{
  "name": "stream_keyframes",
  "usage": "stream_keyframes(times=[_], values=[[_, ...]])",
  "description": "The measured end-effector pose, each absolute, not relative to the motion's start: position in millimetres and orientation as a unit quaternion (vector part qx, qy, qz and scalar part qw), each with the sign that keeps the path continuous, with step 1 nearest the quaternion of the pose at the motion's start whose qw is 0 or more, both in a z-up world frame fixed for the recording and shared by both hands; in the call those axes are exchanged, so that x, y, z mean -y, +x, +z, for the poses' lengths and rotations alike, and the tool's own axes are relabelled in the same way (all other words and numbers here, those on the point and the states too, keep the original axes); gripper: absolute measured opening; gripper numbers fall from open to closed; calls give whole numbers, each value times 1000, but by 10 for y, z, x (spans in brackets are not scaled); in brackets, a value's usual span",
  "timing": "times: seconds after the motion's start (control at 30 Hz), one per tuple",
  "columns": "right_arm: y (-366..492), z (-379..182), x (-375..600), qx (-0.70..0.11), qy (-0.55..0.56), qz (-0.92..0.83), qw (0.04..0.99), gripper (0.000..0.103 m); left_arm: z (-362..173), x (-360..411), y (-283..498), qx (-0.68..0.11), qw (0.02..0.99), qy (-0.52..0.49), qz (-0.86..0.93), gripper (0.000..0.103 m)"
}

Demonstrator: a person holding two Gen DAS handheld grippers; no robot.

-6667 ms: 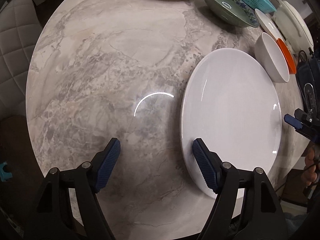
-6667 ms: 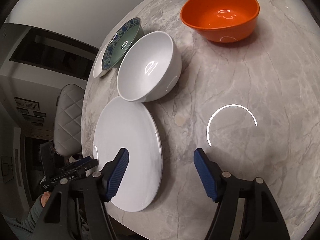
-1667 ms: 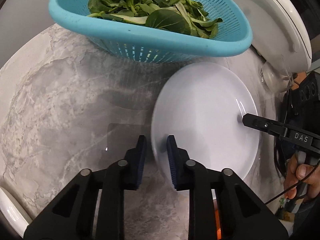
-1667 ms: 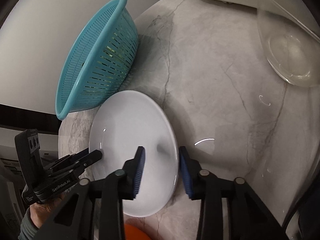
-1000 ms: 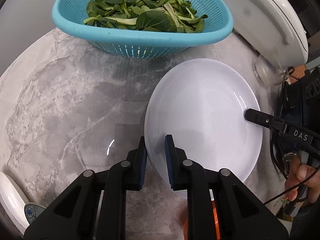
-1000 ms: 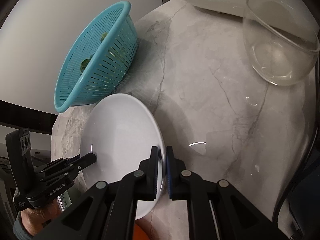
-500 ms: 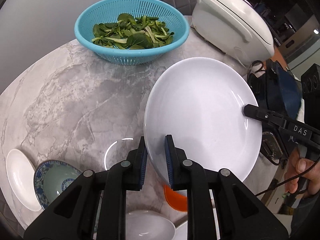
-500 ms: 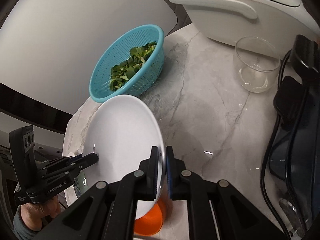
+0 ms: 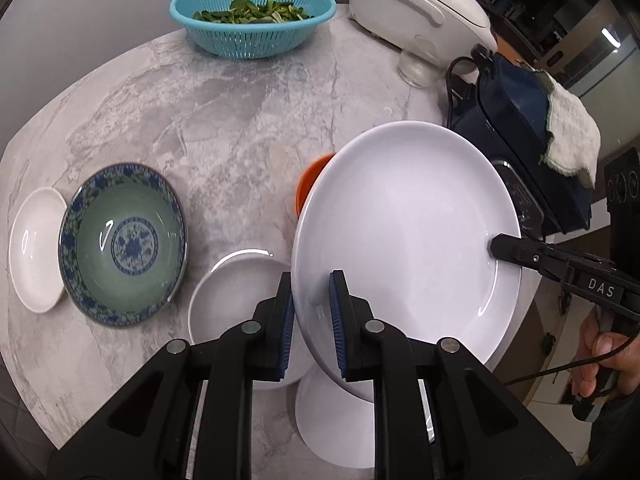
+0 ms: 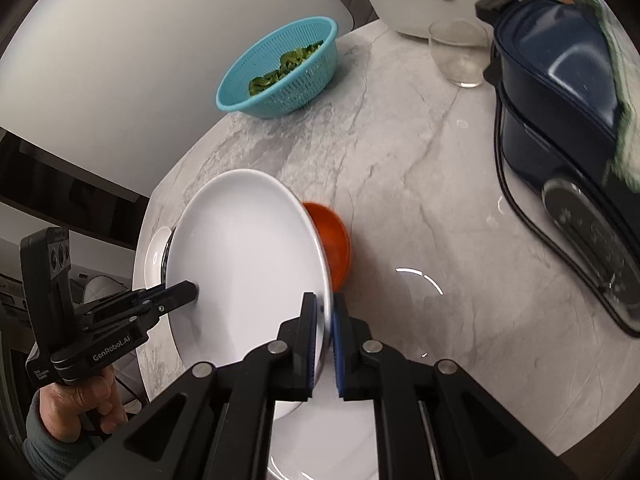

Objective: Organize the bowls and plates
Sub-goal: 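Carry the medium plate with both tools onto the large plate and release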

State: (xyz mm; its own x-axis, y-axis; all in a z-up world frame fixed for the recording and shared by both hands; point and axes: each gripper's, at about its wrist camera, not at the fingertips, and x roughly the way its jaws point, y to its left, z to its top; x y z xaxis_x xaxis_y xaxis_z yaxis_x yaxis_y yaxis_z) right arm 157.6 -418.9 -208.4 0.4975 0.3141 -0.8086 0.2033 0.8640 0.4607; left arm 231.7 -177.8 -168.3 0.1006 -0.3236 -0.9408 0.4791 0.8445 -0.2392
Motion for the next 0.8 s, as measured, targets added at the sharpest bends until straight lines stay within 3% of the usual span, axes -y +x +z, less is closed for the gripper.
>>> stream_keyframes(times=[0.8], values=[[359, -2939, 3912, -550, 306, -21, 777, 10, -2414, 1702, 1169, -642, 691, 142, -299, 16]])
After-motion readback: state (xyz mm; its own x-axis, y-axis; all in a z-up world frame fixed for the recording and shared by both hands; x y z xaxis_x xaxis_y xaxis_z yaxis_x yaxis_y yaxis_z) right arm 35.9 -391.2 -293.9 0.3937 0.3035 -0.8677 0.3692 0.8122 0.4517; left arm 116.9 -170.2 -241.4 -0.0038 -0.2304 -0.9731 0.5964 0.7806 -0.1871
